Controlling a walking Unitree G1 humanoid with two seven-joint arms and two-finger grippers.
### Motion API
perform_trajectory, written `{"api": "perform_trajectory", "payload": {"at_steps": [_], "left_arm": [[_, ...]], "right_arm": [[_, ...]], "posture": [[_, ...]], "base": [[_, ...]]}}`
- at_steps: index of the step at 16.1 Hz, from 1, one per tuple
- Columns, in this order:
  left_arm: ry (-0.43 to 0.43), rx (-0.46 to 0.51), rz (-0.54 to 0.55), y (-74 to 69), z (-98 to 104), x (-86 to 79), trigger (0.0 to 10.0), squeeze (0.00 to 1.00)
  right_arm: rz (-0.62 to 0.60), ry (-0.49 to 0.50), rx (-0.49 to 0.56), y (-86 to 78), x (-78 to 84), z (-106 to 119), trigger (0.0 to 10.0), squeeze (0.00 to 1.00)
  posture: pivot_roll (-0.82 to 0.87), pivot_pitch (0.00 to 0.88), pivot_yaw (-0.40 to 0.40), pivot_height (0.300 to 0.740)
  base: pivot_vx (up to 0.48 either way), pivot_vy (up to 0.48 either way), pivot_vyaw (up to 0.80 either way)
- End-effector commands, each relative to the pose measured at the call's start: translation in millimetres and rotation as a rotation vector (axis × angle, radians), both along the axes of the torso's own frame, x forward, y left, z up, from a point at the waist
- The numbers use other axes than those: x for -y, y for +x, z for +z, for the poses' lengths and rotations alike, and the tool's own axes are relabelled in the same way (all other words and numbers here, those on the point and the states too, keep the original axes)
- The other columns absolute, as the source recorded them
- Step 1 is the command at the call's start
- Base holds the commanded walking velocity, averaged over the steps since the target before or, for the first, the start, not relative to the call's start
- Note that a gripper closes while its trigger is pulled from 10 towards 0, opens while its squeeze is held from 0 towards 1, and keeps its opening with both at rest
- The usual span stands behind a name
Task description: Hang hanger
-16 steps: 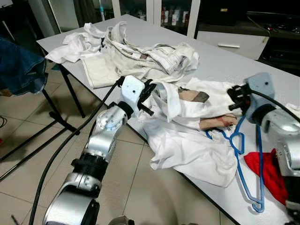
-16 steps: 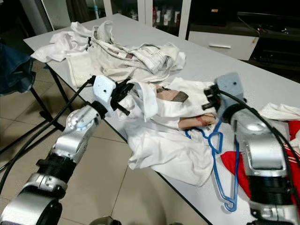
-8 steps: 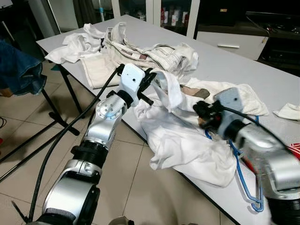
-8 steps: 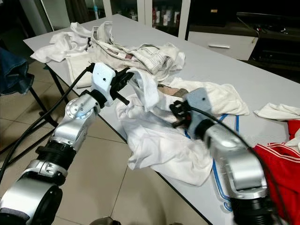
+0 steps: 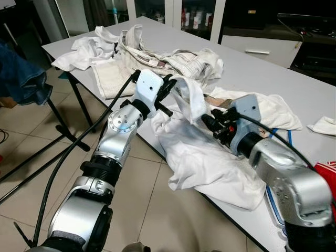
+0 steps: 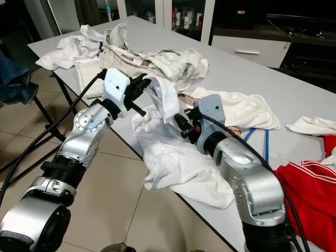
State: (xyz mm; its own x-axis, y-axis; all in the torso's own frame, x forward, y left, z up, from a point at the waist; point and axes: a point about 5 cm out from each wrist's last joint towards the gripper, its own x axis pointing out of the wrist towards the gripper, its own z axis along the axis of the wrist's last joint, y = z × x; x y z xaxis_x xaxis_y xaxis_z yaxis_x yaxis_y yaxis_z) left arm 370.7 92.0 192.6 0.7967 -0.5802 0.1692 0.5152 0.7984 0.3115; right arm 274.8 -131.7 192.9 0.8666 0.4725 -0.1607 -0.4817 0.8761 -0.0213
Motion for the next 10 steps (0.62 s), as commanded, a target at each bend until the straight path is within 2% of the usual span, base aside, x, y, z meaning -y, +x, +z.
{"api": "perform_trajectory", "payload": {"at_steps": [1,3,5,6,9,10], "left_arm": [[0.003,0.011,0.001,1.1,3,-1.7,10.0,0.00],[0.004,0.009,0.000,1.0,2,-0.9,10.0,0.00],[0.004,0.009,-0.003,1.2,2,-0.3,10.0,0.00],[0.004,0.011,-0.006,1.1,2,1.1,10.0,0.00],[0.000,0.013,-0.012,0.5,2,3.2,10.0,0.00],[0.000,0.013,-0.013,0.1,2,3.2,10.0,0.00]], "right_arm": [[0.012,-0.006,0.001,-3.0,1.0,4,10.0,1.00],[0.042,0.019,-0.002,-7.8,3.0,7,10.0,1.00],[0.133,0.022,-0.010,-15.4,-5.9,11,10.0,1.00],[0.149,0.020,-0.019,-16.0,-12.2,10,10.0,0.00],[0.132,0.042,-0.048,-7.4,-26.0,5,10.0,0.00],[0.130,0.048,-0.065,-3.4,-36.7,2,10.0,0.00]], "posture": [[-0.03,0.002,0.069,0.723],[-0.03,0.002,0.069,0.723],[-0.04,0.005,0.071,0.723],[-0.04,0.006,0.070,0.723],[-0.03,0.007,0.069,0.723],[-0.03,0.008,0.068,0.723]], "base": [[0.000,0.000,0.00],[0.000,0.000,0.00],[0.000,0.000,0.00],[0.000,0.000,0.00],[0.000,0.000,0.00],[0.000,0.000,0.00]]}}
